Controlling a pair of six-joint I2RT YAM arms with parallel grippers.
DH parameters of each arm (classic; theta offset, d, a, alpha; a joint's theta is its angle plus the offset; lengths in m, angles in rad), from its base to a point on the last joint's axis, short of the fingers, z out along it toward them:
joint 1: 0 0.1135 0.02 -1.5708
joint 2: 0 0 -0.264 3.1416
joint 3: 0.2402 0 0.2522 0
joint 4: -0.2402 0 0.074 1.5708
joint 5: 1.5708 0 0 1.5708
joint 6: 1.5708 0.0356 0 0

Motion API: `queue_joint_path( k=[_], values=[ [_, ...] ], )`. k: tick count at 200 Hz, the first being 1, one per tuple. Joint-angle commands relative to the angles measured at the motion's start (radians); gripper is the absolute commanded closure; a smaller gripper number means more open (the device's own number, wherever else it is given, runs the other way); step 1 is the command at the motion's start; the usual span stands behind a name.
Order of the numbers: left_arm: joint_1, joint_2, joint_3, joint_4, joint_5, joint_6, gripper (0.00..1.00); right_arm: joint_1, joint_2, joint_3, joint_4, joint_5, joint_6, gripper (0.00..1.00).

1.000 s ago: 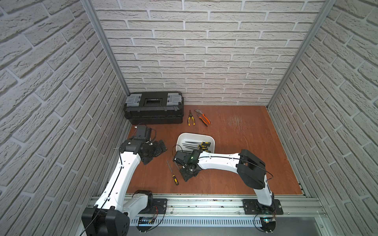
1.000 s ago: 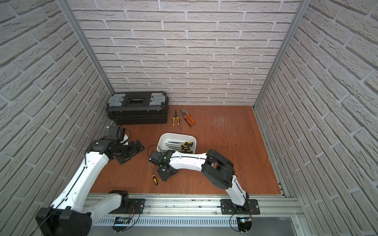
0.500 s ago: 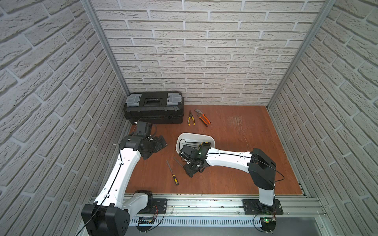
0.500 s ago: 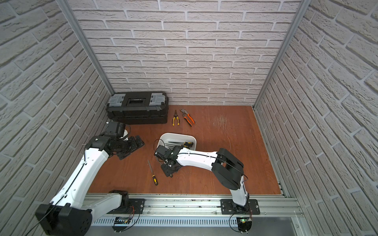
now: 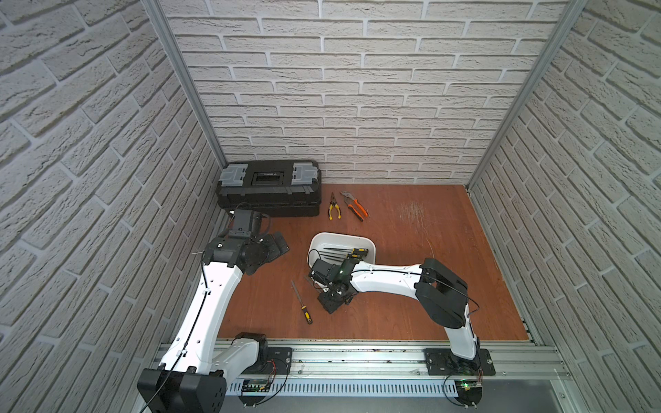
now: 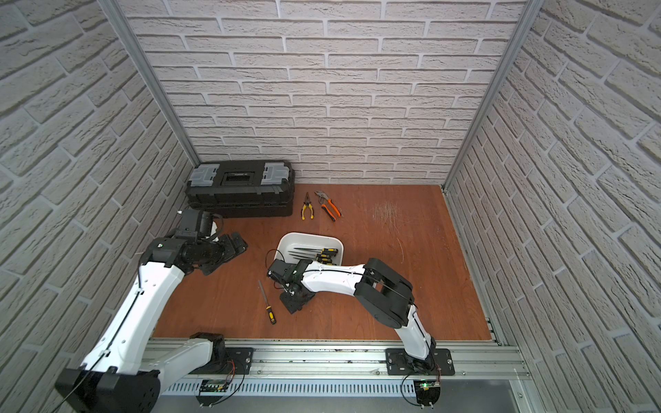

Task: Put the file tool into the storage box
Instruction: Pick up the file tool from the center of the board.

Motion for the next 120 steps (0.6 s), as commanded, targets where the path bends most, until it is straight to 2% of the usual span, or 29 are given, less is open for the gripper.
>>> queue_joint_path(
  k=[1, 31, 70, 120],
  values=[
    [-0.006, -0.025, 0.019, -0.025, -0.029, 0.012, 0.02, 0.016, 0.028, 0.007, 0.01, -0.008, -0.003, 0.46],
    [-0.013, -0.066, 0.004, -0.035, -0.047, -0.004, 0.02, 0.028, 0.04, 0.006, -0.011, 0.023, -0.01, 0.54],
    [-0.018, -0.11, 0.043, -0.084, -0.1, 0.01, 0.02, 0.035, 0.01, 0.011, -0.055, 0.096, -0.054, 0.76],
    [-0.019, -0.123, 0.121, -0.066, -0.126, 0.01, 0.02, 0.039, -0.152, 0.002, -0.118, 0.113, -0.216, 0.85]
  ],
)
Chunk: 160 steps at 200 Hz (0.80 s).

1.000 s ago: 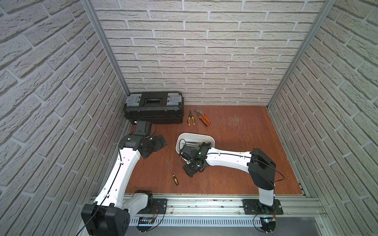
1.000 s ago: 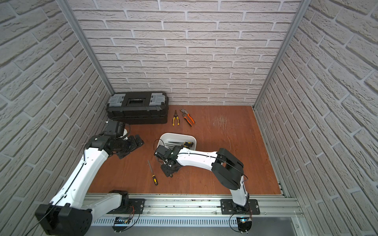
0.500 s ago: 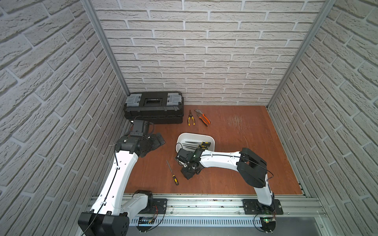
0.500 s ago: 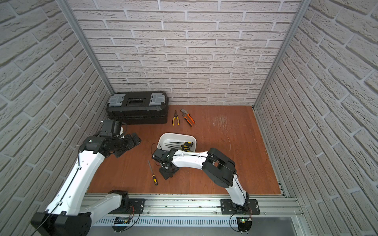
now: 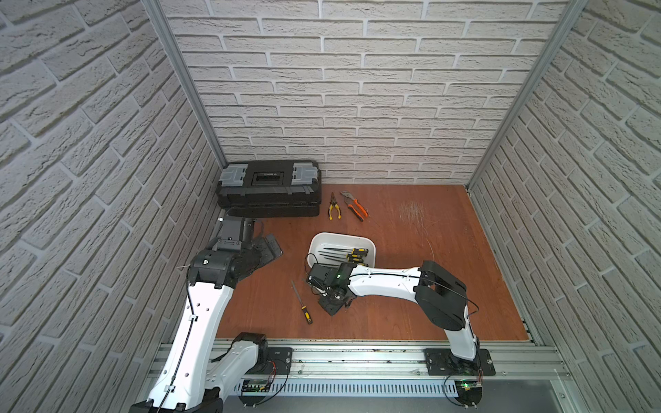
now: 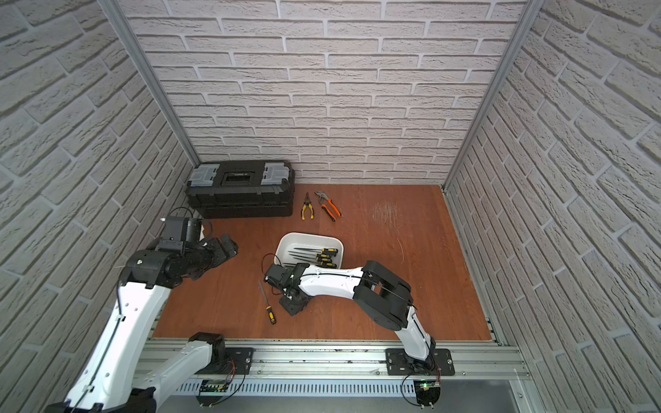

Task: Put the file tool into the storage box
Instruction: Pick up the file tool from the center of the board, then place the file tool in the storage box.

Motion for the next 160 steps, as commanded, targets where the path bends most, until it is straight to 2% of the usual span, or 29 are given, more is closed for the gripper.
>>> queue_joint_path(
  k=[1, 53, 86, 123, 160],
  values=[
    [-0.004, -0.001, 0.062, 0.017, -0.029, 0.015, 0.02, 0.009, -0.138, 0.003, -0.066, 0.028, -0.112, 0.85],
    [-0.006, 0.084, 0.194, 0.08, -0.01, 0.029, 0.02, -0.013, -0.293, 0.076, -0.189, -0.021, -0.322, 0.89],
    [-0.018, 0.164, 0.195, 0.177, 0.101, 0.034, 0.02, -0.131, -0.358, 0.091, -0.211, -0.127, -0.437, 0.89],
    [-0.103, 0.317, 0.235, 0.238, 0.175, 0.014, 0.02, -0.288, -0.324, 0.126, -0.271, -0.188, -0.591, 0.89],
    [-0.171, 0.495, 0.329, 0.23, 0.171, -0.001, 0.02, -0.394, -0.238, 0.159, -0.263, -0.208, -0.687, 0.91]
  ],
)
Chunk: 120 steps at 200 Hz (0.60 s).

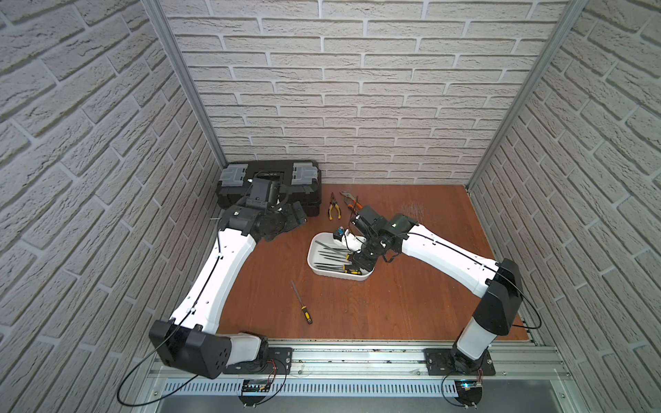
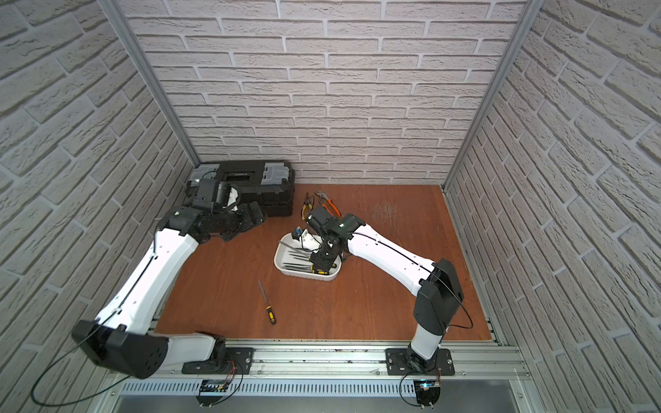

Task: Put the file tool into the storage box
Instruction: Place the file tool in the storage box.

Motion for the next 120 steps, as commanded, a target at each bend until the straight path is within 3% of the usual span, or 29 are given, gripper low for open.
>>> queue_joint_path(
  k=[1, 73, 120],
  values=[
    [-0.024, 0.071, 0.054, 0.047, 0.028, -0.017, 0.02, -0.039, 0.055, 0.033, -0.007, -0.051, -0.11, 0.91],
    [-0.014, 0.256, 0.12, 0.046, 0.086, -0.019, 0.02, -0.08, 0.271, 0.083, 0.069, -0.096, -0.137, 0.91],
    [-0.002, 0.35, 0.166, -0.001, 0.094, -0.008, 0.02, -0.081, 0.319, 0.1, 0.042, -0.121, -0.167, 0.9]
  ],
)
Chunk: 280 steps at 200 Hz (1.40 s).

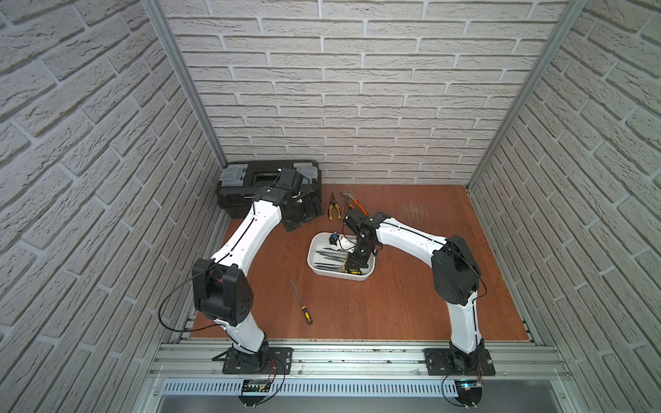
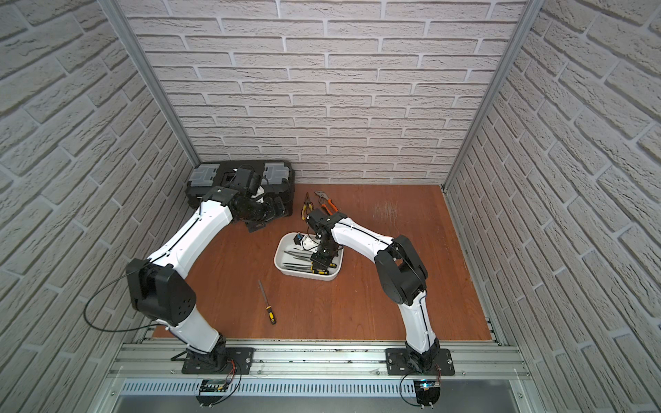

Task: Put the file tool into the storage box
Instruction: Place the file tool in the storage box, then pick up the file tool from the center of the board.

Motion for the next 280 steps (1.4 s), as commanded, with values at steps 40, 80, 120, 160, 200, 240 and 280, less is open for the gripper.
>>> queue_joint_path(
  k=[40, 80, 120, 160, 200, 240, 280],
  values=[
    [0.043, 0.035, 0.034, -0.048, 0.001, 0.017, 0.02, 0.002, 0.004, 0.003, -0.006, -0.062, -0.032, 0.83],
    [0.056, 0.002, 0.034, -0.08, -0.031, 0.032, 0.02, 0.013, -0.026, -0.01, 0.041, 0.01, 0.012, 0.56],
    [0.074, -0.138, -0.089, -0.116, -0.091, 0.04, 0.02, 0.007, -0.061, 0.043, 0.076, 0.018, 0.117, 0.43],
    [0.095, -0.297, -0.235, -0.143, -0.13, 0.028, 0.02, 0.004, -0.153, 0.043, 0.183, 0.061, 0.301, 0.43],
    [0.091, -0.43, -0.356, -0.192, -0.148, 0.02, 0.02, 0.012, -0.203, 0.026, 0.199, 0.17, 0.52, 0.44],
    [0.097, -0.534, -0.496, -0.172, -0.113, -0.01, 0.02, 0.063, -0.311, -0.1, 0.255, 0.178, 0.666, 0.44],
    [0.096, -0.594, -0.635, -0.073, -0.029, -0.091, 0.02, 0.164, -0.367, -0.208, 0.291, 0.219, 0.801, 0.44]
  ],
)
